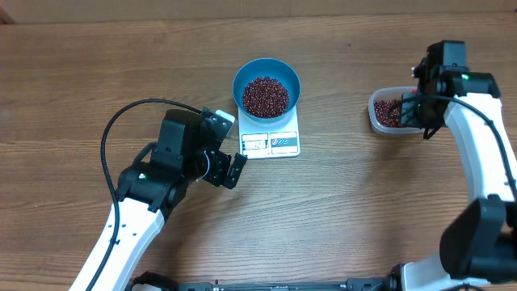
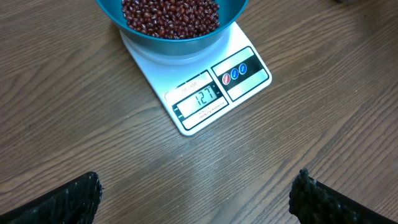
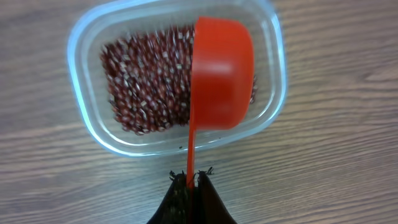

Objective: Scoop item into bowl and weigh 150g on scale
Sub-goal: 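Lower the scoop into the tub and drag it through the beans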

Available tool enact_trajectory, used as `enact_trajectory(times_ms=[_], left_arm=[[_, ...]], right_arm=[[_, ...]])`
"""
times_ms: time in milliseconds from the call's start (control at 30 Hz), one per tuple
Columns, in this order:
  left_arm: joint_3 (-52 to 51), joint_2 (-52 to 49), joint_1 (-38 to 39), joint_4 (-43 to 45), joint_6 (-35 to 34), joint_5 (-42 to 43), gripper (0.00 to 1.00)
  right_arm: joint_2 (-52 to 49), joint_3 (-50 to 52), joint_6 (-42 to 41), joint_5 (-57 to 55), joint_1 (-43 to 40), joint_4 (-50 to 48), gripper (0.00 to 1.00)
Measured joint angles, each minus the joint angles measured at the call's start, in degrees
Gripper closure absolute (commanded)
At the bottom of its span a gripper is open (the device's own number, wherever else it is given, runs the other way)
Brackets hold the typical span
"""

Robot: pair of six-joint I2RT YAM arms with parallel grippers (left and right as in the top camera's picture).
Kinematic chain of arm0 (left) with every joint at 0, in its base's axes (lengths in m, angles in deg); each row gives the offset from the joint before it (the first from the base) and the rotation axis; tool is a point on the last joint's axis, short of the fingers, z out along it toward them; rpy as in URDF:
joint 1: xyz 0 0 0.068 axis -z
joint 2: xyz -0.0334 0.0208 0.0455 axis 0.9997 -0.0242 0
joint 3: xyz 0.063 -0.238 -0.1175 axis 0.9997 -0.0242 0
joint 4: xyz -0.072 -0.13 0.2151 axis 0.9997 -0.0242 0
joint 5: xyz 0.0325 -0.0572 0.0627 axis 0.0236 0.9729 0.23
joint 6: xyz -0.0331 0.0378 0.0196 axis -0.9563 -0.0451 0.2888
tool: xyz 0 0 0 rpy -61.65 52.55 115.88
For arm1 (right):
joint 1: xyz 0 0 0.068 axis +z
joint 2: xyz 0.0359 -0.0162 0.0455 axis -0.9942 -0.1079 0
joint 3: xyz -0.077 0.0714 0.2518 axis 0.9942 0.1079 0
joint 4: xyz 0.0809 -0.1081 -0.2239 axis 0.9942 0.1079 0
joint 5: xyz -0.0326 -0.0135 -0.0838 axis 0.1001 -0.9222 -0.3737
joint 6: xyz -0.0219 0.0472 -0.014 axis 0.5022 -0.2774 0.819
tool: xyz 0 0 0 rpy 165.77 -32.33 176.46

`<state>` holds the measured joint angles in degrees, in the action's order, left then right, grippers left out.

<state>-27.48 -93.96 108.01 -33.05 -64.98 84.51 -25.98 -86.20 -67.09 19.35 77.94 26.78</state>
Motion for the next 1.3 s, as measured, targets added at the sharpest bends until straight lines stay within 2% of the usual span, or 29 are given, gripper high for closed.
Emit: enact_trajectory(times_ms=[233, 467, 1000, 1300], left_arm=[[0.0, 0.0, 0.0, 0.0, 0.0, 0.0, 0.00], [0.0, 0.0, 0.0, 0.0, 0.0, 0.0, 0.01], [0.0, 0.0, 0.0, 0.0, 0.0, 0.0, 0.00], [0.0, 0.0, 0.0, 0.0, 0.0, 0.0, 0.00]], right_arm=[[-7.0, 0.0, 0.6, -0.8, 0.0, 0.1, 0.96], [-8.5, -0.4, 0.7, 1.4, 0.0, 0.7, 0.96], [-9.0, -0.5, 1.0, 18.0, -0.6, 0.6, 0.96], [-9.8, -0.5, 0.9, 30.4, -8.1, 0.2, 0.96]])
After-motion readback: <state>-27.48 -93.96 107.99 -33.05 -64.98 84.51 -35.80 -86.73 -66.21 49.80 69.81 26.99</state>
